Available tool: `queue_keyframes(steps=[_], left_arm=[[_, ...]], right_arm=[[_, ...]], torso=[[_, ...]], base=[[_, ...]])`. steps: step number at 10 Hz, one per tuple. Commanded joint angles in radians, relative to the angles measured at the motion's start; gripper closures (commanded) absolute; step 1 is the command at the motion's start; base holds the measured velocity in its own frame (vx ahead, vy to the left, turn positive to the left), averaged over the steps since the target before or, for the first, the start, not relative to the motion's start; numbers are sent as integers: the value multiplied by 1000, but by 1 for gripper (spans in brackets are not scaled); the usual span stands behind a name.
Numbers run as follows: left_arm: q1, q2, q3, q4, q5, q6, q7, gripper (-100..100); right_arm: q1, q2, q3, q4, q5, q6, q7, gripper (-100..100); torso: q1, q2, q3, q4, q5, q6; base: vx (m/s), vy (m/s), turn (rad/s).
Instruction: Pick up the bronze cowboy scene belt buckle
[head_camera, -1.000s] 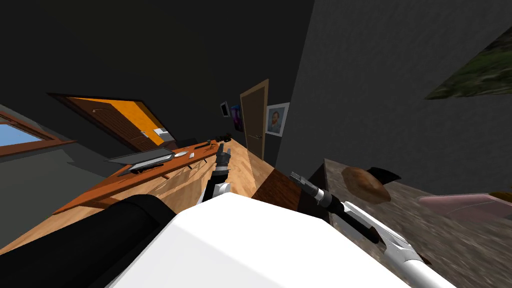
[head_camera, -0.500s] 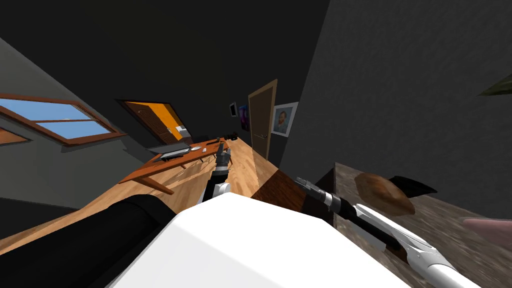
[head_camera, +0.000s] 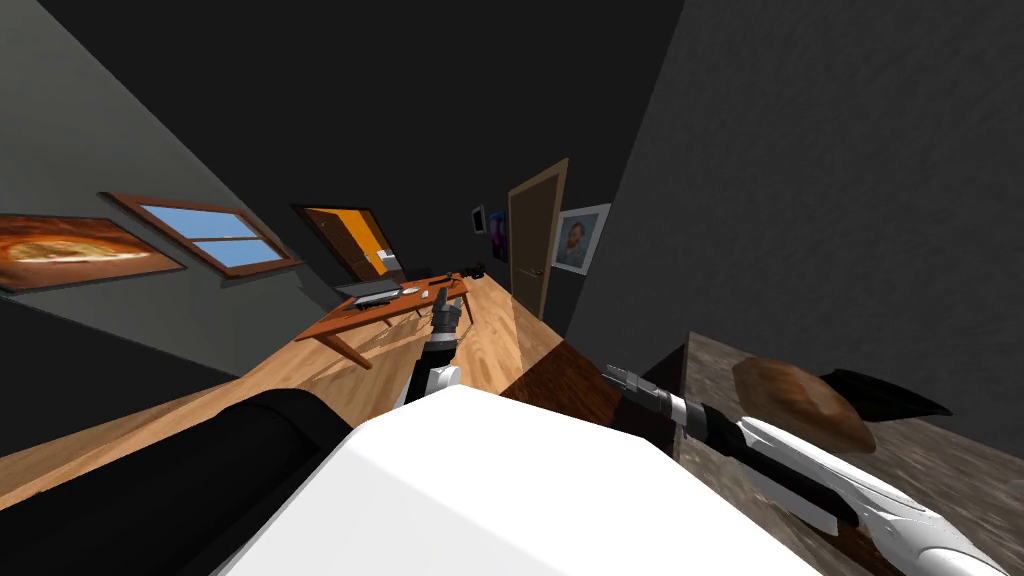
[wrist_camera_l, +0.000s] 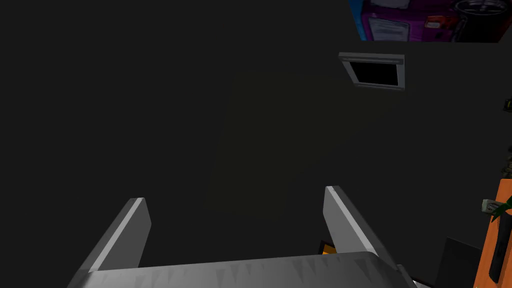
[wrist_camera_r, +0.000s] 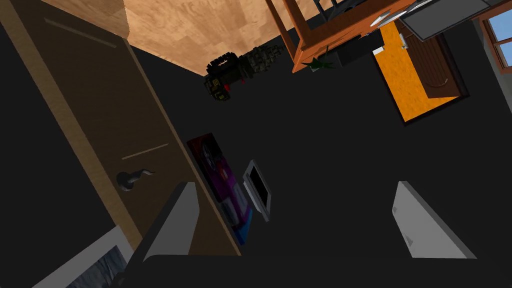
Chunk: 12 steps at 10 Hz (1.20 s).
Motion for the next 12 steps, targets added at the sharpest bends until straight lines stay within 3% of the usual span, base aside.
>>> queue_keyframes(steps=[1,3,4,5,6,7,8,9,10,11,12], left_arm=[[0,0,0,0,0,0,0,0],[0,0,0,0,0,0,0,0],[0,0,0,0,0,0,0,0],[0,0,0,0,0,0,0,0],[0,0,0,0,0,0,0,0],[0,0,0,0,0,0,0,0],[0,0,0,0,0,0,0,0],[0,0,0,0,0,0,0,0],[0,0,0,0,0,0,0,0],[0,0,0,0,0,0,0,0],[0,0,0,0,0,0,0,0]], right_arm=[[-12,-50,32,50,11,-25,5,-100],[-12,-59,32,75,11,-25,5,-100],[-20,-106,62,115,21,-40,10,-100],[-20,-106,62,131,21,-40,10,-100],[-25,-151,91,154,31,-55,15,-100],[-25,-151,91,185,31,-55,15,-100],[-30,-190,119,236,41,-68,19,-100],[-30,-193,119,239,41,-68,19,-100],[-32,-223,147,290,50,-79,23,-100],[-32,-233,147,290,50,-79,23,-100],[-34,-270,175,325,59,-90,27,-100]], torso=[[0,0,0,0,0,0],[0,2,1,0,0,0],[0,-1,0,0,0,0],[0,0,0,0,0,-1],[0,0,0,0,0,0],[-2,1,1,0,0,-1],[-2,2,1,0,-1,1],[0,3,2,1,0,0],[1,2,1,1,0,0],[0,2,1,1,0,0],[0,1,1,1,0,0]], base=[[-109,-18,235],[-64,-14,69],[-74,-4,250],[-75,-14,149],[-95,-46,261],[-94,-27,138],[-117,10,200],[-92,9,118],[-96,-7,187],[-86,-8,119],[-115,-2,207]])
